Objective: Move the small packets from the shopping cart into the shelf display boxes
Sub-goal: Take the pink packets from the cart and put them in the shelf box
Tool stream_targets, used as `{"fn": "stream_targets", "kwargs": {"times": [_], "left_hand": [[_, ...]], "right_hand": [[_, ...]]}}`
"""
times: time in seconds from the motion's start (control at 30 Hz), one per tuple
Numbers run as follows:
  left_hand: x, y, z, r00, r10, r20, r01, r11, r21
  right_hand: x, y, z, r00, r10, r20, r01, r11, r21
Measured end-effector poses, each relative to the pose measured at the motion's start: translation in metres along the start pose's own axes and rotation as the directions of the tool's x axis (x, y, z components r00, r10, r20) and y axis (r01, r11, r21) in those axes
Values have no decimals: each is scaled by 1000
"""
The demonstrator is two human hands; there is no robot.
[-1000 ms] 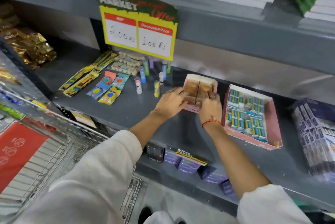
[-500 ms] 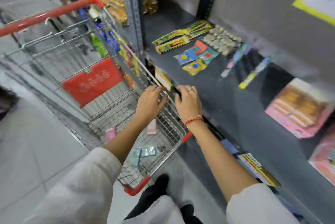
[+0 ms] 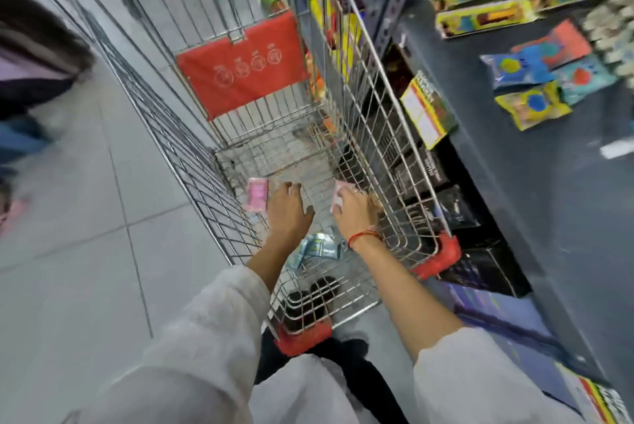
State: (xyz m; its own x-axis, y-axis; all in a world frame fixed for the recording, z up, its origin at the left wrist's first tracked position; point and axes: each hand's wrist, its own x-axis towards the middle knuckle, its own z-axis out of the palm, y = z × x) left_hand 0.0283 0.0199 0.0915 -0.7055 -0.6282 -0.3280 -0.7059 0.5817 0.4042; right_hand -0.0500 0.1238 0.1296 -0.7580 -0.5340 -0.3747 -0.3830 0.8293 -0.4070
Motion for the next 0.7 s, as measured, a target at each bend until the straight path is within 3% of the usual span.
{"fn": "stream_targets", "kwargs": {"times": [0.2,0.37,0.53,0.7], "left_hand": [[28,-28,36,969,-246,-33,244,969,-39],[64,-61,60,886,-463,14,462,886,27],[89,-83,68,772,-634,33,634,768,-92],[96,-87,70,748,-647,149,660,750,-56]], "right_hand": [[36,21,58,980,180,82,-185,981,53],[64,37,101,912,396,109,-411,881,236],[80,44,116,934,354,43,-355,935,10],[98,44,120,892,437,117,-435,899,-46]]}}
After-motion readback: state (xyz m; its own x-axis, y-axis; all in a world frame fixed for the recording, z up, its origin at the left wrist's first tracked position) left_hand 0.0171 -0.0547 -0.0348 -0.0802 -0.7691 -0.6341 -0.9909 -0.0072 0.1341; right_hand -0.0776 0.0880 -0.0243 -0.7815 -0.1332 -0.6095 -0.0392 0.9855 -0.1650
